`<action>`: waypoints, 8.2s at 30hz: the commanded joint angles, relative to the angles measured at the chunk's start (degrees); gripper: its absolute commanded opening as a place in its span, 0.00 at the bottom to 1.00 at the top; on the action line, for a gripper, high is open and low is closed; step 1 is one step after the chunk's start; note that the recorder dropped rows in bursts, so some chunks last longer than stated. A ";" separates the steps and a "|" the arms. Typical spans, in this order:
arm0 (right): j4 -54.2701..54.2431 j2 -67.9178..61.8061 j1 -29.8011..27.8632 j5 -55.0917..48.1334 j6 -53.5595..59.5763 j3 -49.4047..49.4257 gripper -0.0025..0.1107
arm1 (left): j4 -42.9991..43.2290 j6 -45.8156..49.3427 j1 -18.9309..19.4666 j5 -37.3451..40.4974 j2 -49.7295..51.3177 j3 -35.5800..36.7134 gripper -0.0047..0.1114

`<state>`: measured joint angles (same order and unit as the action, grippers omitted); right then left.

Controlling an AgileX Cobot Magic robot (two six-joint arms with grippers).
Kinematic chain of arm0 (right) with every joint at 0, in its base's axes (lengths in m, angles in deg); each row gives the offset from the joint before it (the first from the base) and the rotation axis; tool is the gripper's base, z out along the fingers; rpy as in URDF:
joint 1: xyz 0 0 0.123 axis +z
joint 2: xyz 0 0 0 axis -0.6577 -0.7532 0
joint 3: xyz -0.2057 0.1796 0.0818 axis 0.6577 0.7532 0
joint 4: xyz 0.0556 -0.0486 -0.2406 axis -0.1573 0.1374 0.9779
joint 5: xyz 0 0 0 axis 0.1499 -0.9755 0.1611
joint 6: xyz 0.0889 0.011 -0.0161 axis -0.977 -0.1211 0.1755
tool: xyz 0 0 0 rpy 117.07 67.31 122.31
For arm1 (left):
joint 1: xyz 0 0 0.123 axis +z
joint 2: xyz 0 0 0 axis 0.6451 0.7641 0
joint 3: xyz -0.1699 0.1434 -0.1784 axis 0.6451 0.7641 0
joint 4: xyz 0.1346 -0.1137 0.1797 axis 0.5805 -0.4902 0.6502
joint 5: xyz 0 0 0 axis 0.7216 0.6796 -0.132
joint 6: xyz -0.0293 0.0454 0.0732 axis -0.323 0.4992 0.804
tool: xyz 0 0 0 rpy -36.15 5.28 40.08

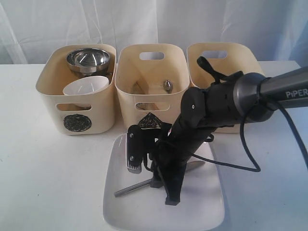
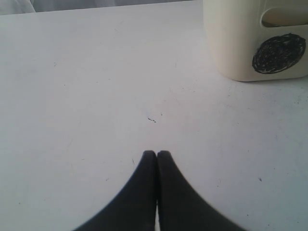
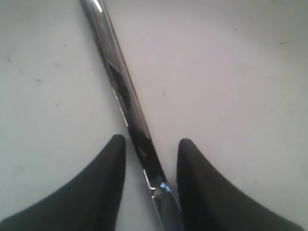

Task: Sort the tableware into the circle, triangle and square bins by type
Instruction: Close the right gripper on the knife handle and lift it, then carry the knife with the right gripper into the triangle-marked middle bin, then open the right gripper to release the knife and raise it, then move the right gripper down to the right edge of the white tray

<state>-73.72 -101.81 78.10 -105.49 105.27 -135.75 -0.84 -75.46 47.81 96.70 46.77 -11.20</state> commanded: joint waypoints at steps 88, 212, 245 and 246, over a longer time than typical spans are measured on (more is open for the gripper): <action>3.92 -3.28 -0.45 6.31 -26.68 1.09 0.02 | -0.60 -0.35 -0.31 0.12 -0.24 0.23 0.04; -48.21 55.22 -10.20 28.84 -19.14 31.93 0.60 | -0.60 -0.35 -0.31 0.12 -0.24 0.23 0.04; -44.71 55.11 -31.52 -3.33 -26.71 40.33 0.42 | -0.60 -0.35 -0.31 0.12 -0.24 0.23 0.04; -44.71 55.11 -31.52 -2.78 -26.71 40.33 0.42 | -0.60 -0.35 -0.31 0.12 -0.24 0.23 0.04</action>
<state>-119.38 -46.98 47.08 -108.33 77.69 -94.99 -0.84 -75.46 47.81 96.70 46.77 -11.20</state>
